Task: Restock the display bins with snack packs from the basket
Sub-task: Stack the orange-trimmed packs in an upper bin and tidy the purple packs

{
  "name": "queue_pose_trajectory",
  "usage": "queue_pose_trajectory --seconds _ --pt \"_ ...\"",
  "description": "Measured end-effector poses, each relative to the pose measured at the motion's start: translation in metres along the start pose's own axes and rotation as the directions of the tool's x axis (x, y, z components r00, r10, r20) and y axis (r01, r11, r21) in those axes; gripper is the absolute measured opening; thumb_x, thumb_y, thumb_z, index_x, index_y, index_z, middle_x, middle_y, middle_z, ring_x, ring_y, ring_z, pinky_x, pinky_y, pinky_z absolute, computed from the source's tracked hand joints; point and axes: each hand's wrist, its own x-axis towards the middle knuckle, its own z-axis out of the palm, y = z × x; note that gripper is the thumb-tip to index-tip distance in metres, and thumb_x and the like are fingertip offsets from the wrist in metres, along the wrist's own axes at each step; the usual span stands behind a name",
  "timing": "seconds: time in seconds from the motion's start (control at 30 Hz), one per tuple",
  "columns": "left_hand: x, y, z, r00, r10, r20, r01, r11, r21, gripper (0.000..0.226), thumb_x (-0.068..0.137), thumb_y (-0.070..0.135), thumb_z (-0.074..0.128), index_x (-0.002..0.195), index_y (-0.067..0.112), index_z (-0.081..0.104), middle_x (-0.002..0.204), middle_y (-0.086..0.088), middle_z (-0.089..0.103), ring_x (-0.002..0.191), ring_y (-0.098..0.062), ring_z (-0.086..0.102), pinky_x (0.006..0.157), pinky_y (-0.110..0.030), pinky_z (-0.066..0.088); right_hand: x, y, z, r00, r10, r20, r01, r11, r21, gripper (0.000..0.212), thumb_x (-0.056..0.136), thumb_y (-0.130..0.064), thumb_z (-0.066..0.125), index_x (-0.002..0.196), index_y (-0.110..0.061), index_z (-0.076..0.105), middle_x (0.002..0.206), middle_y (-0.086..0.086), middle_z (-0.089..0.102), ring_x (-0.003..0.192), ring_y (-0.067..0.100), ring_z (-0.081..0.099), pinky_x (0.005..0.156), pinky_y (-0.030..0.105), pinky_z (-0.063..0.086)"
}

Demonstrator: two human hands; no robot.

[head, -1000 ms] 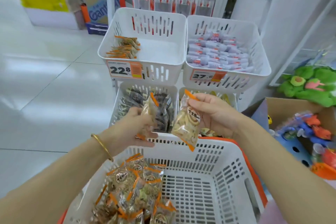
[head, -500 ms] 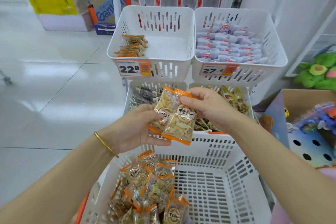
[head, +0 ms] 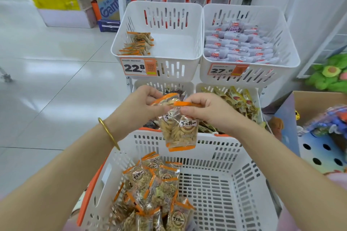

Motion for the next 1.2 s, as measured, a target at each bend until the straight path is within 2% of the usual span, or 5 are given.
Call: queue_pose_trajectory --seconds 0.33,0.5,0.73,0.97,1.2 --pt "-0.004 -0.004 0.016 0.942 -0.031 0.335 0.223 0.804 -0.551 0.051 0.081 0.029 0.071 0.127 0.021 0.052 0.121 -0.018 0.061 0.103 -0.037 0.063 0.088 -0.052 0.052 0.003 0.001 0.004 0.977 -0.063 -0.206 0.062 0.998 -0.008 0.012 0.094 -0.021 0.055 0.082 -0.025 0.054 0.072 -0.011 0.057 0.062 -0.002 0.056 0.057 0.020 0.047" --pt "-0.004 -0.006 0.031 0.980 -0.028 0.196 0.105 0.914 -0.392 0.065 0.074 0.005 0.077 0.122 0.029 0.040 0.113 -0.009 0.064 0.097 -0.023 0.068 0.086 -0.044 0.055 0.007 0.003 0.012 0.950 -0.144 -0.277 0.082 0.971 -0.225 0.010 0.095 -0.028 0.052 0.093 -0.021 0.047 0.082 -0.002 0.056 0.071 0.007 0.056 0.065 0.028 0.047" --pt "0.022 0.011 0.002 0.980 0.096 0.174 -0.051 0.968 -0.247 0.059 0.081 -0.004 0.066 0.124 0.017 0.033 0.115 -0.007 0.061 0.093 -0.012 0.065 0.075 -0.024 0.056 0.016 -0.028 -0.022 0.992 0.127 0.012 -0.125 0.946 0.300 0.054 0.077 -0.011 0.074 0.124 -0.025 0.051 0.103 -0.009 0.067 0.091 0.014 0.070 0.064 0.039 0.060" --pt "0.080 0.018 -0.043 0.883 0.320 -0.344 -0.241 0.937 0.254 0.055 0.081 0.018 0.070 0.129 0.012 0.044 0.123 0.000 0.050 0.111 -0.012 0.048 0.092 -0.009 0.036 0.114 -0.090 -0.053 0.909 -0.139 -0.393 0.119 0.990 -0.073 0.029 0.080 -0.006 0.071 0.101 -0.011 0.052 0.099 0.007 0.063 0.086 0.022 0.067 0.066 0.040 0.060" --pt "0.120 -0.031 -0.058 0.883 0.385 -0.269 -0.136 0.758 0.638 0.051 0.086 0.039 0.048 0.127 0.008 0.051 0.146 -0.015 0.037 0.142 -0.032 0.020 0.118 -0.040 0.012 0.230 -0.059 -0.041 0.918 -0.198 -0.344 -0.045 0.809 -0.585 0.028 0.079 -0.008 0.068 0.097 -0.017 0.048 0.089 0.001 0.053 0.089 0.026 0.055 0.071 0.034 0.044"
